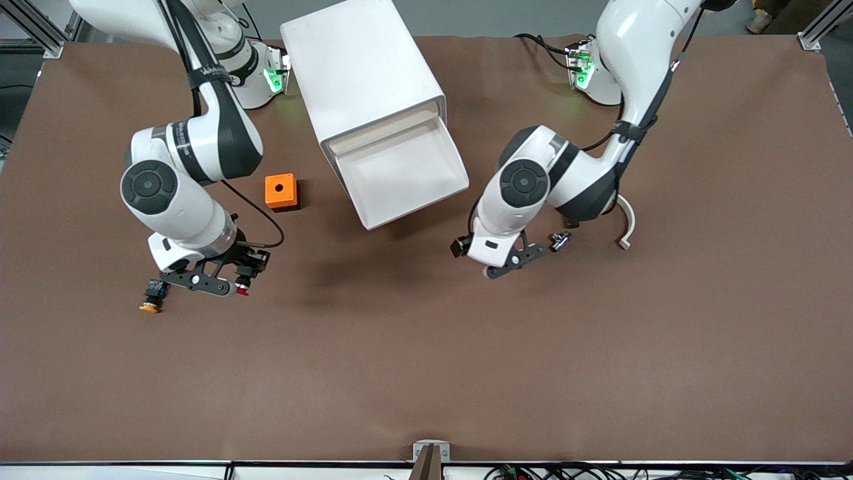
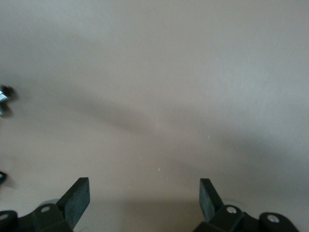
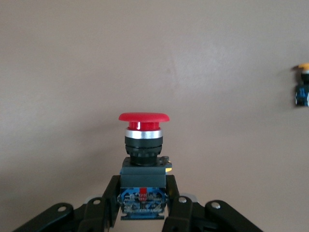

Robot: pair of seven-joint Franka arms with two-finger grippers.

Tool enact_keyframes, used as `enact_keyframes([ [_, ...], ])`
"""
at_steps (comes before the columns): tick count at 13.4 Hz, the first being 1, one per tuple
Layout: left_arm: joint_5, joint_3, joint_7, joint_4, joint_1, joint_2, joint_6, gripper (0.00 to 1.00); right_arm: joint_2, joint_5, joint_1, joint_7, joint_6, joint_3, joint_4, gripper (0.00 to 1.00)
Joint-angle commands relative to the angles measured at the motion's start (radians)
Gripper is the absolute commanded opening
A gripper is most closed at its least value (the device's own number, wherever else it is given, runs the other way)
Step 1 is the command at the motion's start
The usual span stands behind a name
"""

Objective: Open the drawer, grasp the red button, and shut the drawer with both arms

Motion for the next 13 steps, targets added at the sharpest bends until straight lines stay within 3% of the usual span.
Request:
enact_keyframes([
  [1,0.023,0.002,-0.059,-0.027,-0.055,0.003,0.020,1.00,0.007,0.002,-0.102,-0.121,0.110,0.019,-0.072,0.00],
  [9,0.021,0.000,-0.233,-0.085,-0.219,-0.015,0.017,1.00,0.257,0.000,-0.285,-0.278,0.384,0.021,-0.065,0.00],
  [13,0.012,-0.018,-0.323,-0.087,-0.284,-0.015,0.017,1.00,0.275,0.002,-0.293,-0.277,0.383,0.021,-0.069,0.00],
])
